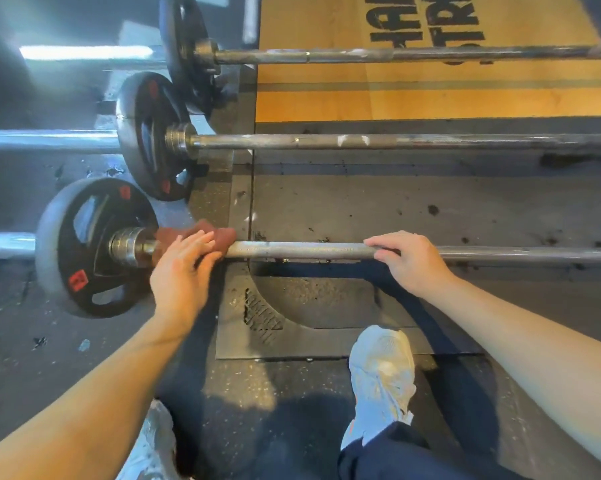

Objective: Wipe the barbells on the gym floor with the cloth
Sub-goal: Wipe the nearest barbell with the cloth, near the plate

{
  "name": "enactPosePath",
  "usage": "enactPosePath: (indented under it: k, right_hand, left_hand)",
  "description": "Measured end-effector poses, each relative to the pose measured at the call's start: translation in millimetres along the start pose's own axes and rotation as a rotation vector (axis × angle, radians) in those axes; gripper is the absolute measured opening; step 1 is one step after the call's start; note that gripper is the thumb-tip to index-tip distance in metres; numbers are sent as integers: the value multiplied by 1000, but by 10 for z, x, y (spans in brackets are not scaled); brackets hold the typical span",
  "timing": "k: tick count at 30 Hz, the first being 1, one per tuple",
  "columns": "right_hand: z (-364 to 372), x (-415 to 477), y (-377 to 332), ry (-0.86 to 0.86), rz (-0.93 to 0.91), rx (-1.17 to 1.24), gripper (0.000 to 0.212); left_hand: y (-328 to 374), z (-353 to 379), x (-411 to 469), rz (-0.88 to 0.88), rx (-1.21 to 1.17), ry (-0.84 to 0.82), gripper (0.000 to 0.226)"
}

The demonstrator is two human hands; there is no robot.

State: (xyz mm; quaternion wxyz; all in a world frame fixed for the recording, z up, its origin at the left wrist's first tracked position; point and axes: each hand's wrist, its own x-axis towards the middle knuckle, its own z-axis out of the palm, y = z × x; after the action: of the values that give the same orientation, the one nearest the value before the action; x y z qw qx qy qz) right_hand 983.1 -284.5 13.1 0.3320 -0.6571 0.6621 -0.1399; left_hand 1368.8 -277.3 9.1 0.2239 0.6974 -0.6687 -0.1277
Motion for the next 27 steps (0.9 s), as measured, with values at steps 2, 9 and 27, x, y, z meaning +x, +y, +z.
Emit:
enactPosePath:
  k: [2, 9, 27]
  right_hand:
    - [-28, -2, 6, -14, 7, 1, 29]
    - [-46, 8, 8, -10, 54, -2, 34]
    - [-393, 404, -103, -553, -11, -72, 66]
  left_hand:
    - [457, 285, -24, 108, -47, -77, 23]
    - [1758, 960, -2, 335, -96, -248, 23]
    - [-101, 5, 137, 165, -51, -159, 29]
